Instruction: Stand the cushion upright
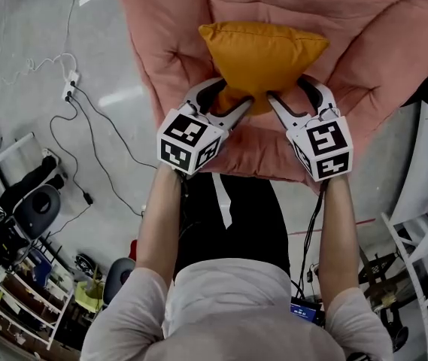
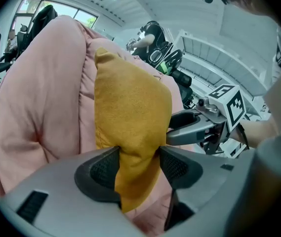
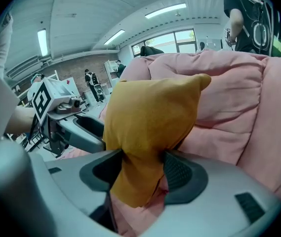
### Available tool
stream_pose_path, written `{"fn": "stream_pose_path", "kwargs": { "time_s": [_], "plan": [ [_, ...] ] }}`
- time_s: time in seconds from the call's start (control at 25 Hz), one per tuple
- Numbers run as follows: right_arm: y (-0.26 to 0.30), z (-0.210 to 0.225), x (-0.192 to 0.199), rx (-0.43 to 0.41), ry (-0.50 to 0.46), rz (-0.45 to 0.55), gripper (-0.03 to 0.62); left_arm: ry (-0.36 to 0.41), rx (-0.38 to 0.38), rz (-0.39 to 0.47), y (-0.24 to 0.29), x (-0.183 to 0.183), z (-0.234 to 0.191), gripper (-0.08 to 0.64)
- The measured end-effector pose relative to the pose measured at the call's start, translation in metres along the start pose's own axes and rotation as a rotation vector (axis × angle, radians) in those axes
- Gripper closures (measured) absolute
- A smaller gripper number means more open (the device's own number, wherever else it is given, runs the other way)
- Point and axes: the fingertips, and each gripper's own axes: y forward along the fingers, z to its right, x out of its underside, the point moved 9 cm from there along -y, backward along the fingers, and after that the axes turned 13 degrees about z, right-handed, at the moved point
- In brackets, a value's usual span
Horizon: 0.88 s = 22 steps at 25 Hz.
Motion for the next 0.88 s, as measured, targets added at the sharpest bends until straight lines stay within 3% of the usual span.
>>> {"fn": "stream_pose_path", "kwargs": {
  "time_s": [0.88],
  "plan": [
    [0.027, 0.030, 0.030, -0.003, 0.069, -0.004, 0.324, -0.043, -0.032, -0.042, 0.031, 0.015, -0.016, 0.290]
  ]
}}
